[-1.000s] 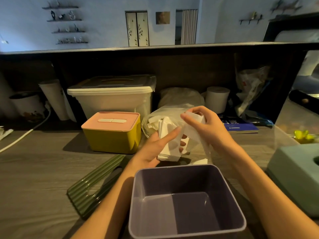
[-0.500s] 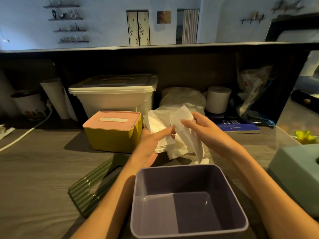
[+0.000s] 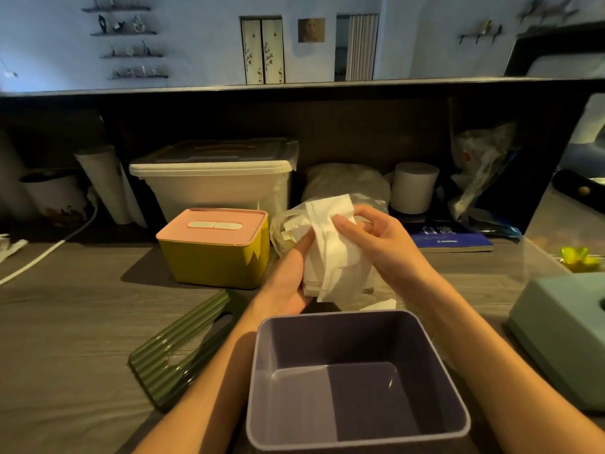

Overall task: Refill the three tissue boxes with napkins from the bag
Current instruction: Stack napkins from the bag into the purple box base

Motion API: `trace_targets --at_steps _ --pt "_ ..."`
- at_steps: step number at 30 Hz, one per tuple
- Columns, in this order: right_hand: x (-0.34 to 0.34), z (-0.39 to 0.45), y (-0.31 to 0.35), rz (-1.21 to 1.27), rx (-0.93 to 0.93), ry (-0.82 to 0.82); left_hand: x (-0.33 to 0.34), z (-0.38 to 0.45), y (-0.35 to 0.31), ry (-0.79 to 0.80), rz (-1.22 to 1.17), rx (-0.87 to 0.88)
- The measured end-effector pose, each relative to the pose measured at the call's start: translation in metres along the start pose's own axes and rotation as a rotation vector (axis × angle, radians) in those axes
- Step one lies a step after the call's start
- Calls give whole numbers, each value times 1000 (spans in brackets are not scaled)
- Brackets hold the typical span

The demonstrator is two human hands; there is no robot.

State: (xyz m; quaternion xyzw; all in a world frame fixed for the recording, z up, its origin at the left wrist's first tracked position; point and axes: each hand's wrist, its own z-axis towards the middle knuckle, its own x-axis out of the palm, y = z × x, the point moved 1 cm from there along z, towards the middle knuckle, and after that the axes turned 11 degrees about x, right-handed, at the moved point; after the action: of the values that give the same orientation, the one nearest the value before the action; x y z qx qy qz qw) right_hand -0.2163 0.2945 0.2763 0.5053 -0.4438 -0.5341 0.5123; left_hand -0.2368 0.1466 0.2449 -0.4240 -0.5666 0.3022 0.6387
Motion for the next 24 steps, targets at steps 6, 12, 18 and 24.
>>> trace_targets --at_steps 6,12,18,24 --pt "6 3 -11 -84 -90 -213 0 -6 2 241 -53 -101" --pt "8 5 -18 -33 -142 -271 -1 -13 4 338 89 -146" --pt "-2 8 -14 -38 -209 -369 -9 -7 11 307 183 -130" --pt "-23 0 14 53 -193 -295 3 -17 -2 242 79 -144"
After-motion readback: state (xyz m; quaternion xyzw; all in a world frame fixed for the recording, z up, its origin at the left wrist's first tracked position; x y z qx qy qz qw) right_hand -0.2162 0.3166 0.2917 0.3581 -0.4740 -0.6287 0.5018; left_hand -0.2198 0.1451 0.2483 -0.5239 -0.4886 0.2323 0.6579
